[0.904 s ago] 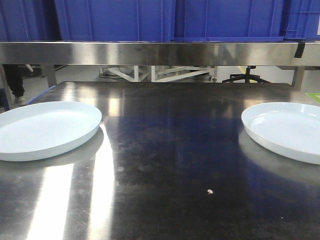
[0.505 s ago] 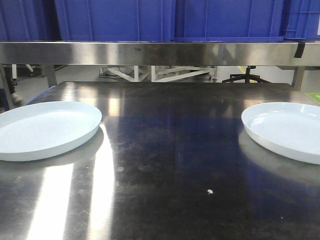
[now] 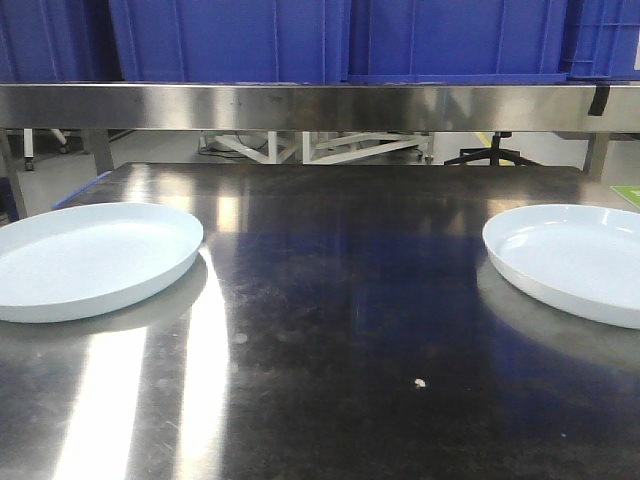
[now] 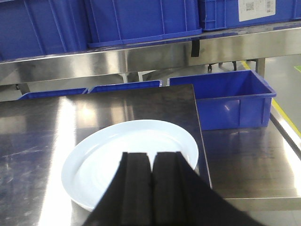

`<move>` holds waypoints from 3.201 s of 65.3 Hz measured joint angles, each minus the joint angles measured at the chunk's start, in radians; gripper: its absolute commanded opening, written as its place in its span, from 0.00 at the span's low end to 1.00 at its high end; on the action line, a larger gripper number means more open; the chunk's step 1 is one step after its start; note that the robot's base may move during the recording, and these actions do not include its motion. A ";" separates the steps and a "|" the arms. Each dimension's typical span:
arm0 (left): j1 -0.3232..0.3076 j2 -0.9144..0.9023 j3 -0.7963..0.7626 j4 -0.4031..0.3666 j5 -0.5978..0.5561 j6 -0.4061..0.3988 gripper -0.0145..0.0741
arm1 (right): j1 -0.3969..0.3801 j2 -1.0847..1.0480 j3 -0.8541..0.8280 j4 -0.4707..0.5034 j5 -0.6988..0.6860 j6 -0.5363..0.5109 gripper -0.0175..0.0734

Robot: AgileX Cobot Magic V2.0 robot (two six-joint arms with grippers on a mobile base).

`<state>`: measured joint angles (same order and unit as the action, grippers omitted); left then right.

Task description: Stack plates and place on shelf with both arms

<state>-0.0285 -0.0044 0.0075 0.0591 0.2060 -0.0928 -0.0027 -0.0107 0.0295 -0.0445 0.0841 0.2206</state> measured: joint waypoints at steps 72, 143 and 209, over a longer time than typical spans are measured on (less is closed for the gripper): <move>-0.025 0.823 -0.897 0.068 0.598 0.000 0.26 | 0.000 0.000 0.000 0.000 0.000 0.000 0.25; -0.025 0.823 -0.897 0.068 0.519 0.000 0.26 | 0.000 0.000 0.000 0.000 -0.021 0.000 0.25; -0.075 0.823 -0.900 0.060 0.511 0.000 0.26 | 0.000 0.746 -0.550 -0.082 0.108 0.021 0.25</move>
<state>-0.1033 0.8187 -0.8923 0.1195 0.7170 -0.0928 -0.0027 0.7357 -0.5207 -0.1264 0.1925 0.2419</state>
